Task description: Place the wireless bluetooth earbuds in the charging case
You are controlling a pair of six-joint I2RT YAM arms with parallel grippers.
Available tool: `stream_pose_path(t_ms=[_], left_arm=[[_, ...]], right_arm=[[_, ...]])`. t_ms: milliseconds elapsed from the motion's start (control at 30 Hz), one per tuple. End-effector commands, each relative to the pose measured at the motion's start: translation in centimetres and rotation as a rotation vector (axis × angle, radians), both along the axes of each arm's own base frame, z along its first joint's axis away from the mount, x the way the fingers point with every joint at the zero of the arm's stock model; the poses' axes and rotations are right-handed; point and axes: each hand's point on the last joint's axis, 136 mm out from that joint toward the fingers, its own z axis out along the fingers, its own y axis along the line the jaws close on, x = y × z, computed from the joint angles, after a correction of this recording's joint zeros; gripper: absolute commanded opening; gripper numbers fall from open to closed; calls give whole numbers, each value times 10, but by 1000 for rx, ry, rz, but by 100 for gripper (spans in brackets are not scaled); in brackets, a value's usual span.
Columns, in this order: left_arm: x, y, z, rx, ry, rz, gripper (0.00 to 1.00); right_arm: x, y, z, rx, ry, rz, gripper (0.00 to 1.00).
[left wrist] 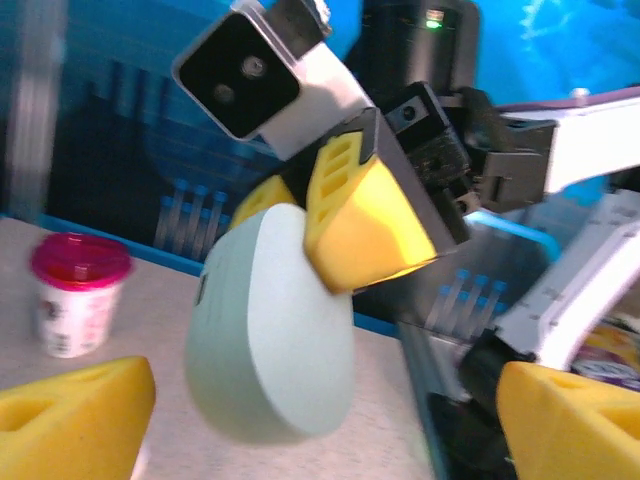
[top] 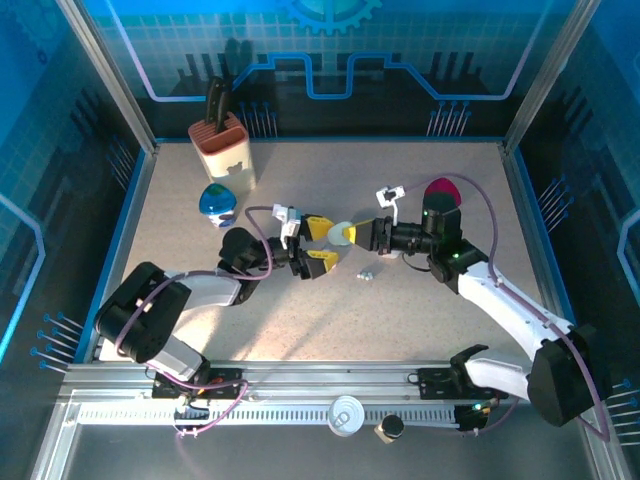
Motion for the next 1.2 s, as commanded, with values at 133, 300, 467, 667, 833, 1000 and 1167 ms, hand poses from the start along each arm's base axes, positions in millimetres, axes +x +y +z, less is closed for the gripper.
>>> stream_pose_path(t_ms=[133, 300, 467, 667, 833, 1000, 1167], left_arm=[[15, 9, 10, 45, -347, 279, 93], [16, 3, 9, 65, -400, 301, 87], [19, -1, 14, 56, -412, 304, 82], [21, -7, 27, 31, -427, 306, 73], [26, -9, 31, 27, -442, 316, 70], [27, -12, 38, 13, -450, 307, 66], [28, -14, 41, 9, -459, 305, 62]], right_arm=[[9, -6, 29, 233, 194, -99, 7], [6, -5, 36, 310, 273, -84, 6], [1, -4, 46, 382, 304, -45, 7], [0, -1, 48, 418, 338, -36, 8], [1, 1, 47, 448, 369, -28, 8], [3, 2, 39, 461, 410, -26, 7], [4, 6, 37, 465, 421, -11, 7]])
